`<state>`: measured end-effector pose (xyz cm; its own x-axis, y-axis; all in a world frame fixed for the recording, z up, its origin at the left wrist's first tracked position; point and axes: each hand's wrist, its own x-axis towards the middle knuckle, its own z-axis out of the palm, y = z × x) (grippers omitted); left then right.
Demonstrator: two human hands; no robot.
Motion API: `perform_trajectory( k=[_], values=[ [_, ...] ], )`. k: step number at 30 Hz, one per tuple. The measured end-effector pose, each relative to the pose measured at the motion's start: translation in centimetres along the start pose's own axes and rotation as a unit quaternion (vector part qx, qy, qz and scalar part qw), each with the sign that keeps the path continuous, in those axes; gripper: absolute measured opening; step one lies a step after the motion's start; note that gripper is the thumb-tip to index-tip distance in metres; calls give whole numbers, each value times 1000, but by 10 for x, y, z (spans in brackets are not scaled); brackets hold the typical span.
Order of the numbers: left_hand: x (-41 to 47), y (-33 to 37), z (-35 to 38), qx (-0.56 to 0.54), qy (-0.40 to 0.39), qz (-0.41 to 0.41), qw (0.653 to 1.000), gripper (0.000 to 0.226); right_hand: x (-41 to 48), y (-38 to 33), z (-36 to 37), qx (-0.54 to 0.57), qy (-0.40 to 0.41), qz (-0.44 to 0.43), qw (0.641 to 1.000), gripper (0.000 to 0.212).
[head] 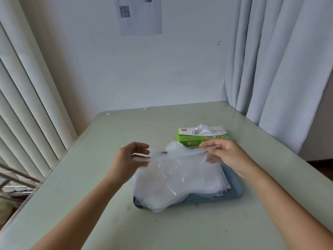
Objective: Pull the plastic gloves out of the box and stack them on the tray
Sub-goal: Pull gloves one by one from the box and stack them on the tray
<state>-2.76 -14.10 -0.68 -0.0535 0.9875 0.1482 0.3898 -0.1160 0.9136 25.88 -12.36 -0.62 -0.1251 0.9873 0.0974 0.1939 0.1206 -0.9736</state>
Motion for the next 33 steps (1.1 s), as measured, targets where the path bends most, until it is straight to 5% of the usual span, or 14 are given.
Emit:
perform_trajectory(
  k=[6,16,22,26,33],
  values=[
    [6,16,-7,-75,6,-6,997,4,-3,-11,-2,57,21,-15,998,15],
    [18,32,-17,-101,-59,-107,987,17,4,-42,4,100,27,115,988,16],
    [23,64,-10,-20,-172,80,982,65,11,-107,6,-48,-76,58,994,28],
    [24,93,13,41,-211,154,965,75,15,-145,4,-125,-110,19,986,24],
    [23,114,34,61,-207,159,963,13,21,-169,-7,-182,-115,31,976,26]
  ],
)
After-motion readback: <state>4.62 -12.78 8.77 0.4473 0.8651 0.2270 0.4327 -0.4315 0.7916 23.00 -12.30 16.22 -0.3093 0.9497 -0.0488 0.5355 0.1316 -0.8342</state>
